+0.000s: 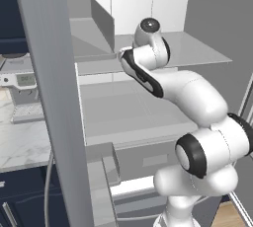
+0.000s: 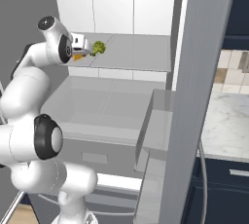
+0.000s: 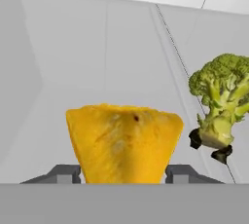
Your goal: Take the cheese, fish, and broccoli from the fridge and place them on the plate on the dining counter to create an appetizer plate.
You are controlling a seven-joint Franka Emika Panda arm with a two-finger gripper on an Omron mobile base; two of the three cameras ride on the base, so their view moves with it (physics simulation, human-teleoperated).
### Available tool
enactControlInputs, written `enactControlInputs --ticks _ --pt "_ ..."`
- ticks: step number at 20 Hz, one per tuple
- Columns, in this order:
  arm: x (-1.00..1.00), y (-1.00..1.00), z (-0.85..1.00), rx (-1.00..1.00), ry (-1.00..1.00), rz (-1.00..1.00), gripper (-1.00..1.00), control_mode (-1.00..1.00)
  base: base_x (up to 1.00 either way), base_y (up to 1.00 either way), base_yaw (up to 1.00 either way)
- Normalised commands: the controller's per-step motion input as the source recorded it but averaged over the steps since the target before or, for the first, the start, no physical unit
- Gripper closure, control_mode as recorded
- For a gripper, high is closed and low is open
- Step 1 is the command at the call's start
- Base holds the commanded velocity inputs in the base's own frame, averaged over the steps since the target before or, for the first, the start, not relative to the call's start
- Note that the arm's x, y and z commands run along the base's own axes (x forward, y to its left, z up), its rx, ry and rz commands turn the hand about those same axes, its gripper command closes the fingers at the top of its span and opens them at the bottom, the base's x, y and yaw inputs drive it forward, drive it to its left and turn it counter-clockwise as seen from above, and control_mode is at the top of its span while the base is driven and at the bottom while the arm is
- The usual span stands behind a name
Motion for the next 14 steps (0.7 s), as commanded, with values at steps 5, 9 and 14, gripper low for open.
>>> enactControlInputs --ticks 5,9,14 --pt "0.01 -0.02 -0.03 0.00 0.00 0.00 1.00 -1.00 0.00 0.00 0.00" --pt "-0.69 -0.24 -0.09 0.00 0.01 0.00 1.00 -1.00 0.00 0.00 0.00" --pt "-1.00 -0.53 0.08 0.02 -0.11 -0.01 1.00 -1.00 0.00 0.00 0.00"
